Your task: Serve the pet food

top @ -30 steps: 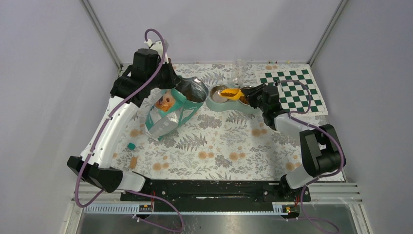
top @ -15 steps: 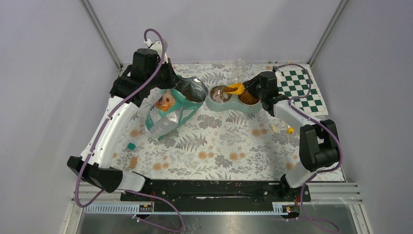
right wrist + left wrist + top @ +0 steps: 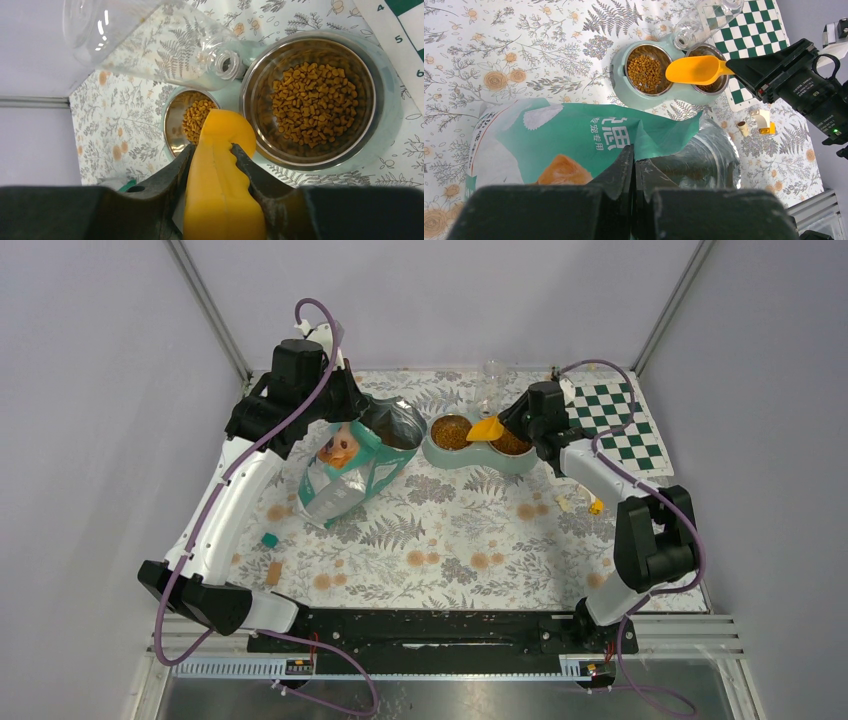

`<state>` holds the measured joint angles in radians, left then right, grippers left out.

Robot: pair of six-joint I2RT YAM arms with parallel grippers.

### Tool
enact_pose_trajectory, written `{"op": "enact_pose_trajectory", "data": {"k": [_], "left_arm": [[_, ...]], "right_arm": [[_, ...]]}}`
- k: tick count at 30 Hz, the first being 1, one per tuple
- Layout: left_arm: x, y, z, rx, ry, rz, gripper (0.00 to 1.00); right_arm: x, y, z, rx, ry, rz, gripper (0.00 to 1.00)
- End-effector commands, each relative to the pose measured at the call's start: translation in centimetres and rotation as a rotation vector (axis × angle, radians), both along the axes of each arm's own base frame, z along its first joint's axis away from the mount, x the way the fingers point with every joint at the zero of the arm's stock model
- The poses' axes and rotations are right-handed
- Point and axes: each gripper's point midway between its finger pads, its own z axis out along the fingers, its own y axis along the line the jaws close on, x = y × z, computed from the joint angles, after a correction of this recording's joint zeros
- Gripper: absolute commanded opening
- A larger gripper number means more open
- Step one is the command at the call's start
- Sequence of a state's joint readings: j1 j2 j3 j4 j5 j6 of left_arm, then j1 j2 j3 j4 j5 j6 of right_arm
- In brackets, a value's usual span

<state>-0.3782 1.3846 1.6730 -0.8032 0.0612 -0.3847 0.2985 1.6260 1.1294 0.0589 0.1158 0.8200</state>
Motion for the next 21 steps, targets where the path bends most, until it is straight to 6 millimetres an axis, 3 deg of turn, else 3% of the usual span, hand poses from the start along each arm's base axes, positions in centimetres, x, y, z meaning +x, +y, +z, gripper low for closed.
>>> {"op": "enact_pose_trajectory", "data": {"k": [1, 5, 10, 15, 18, 21], "left_arm": [[0.8, 0.8, 2.1, -0.01, -0.092, 0.026, 0.0], [0.7, 0.7, 2.1, -0.016, -0.09, 0.021, 0.0], [0.6, 0.2, 2.2, -0.036, -0.083, 0.004, 0.0], [0.3, -0.5, 2.8, -0.071, -0.082, -0.024, 0.0], [0.1, -0.8, 3.4, -0.091, -0.089, -0.041, 0.0], [-0.1, -1.2, 4.1, -0.115, -0.095, -0.056, 0.0]], "right_arm": [[0.3, 0.7, 4.4, -0.071, -0.09, 0.031, 0.0], [-0.7, 0.7, 7.5, -0.103, -0.125, 0.055, 0.0], [-2.8, 2.0, 12.8, -0.035, -0.229, 0.143, 0.0], [-6.8, 5.2, 21.3, 0.159, -0.47, 0.351, 0.0], [-9.5, 5.2, 25.8, 0.204, -0.585, 0.402, 0.0], [-11.7, 5.0, 28.5, 0.206, -0.654, 0.443, 0.0]]}}
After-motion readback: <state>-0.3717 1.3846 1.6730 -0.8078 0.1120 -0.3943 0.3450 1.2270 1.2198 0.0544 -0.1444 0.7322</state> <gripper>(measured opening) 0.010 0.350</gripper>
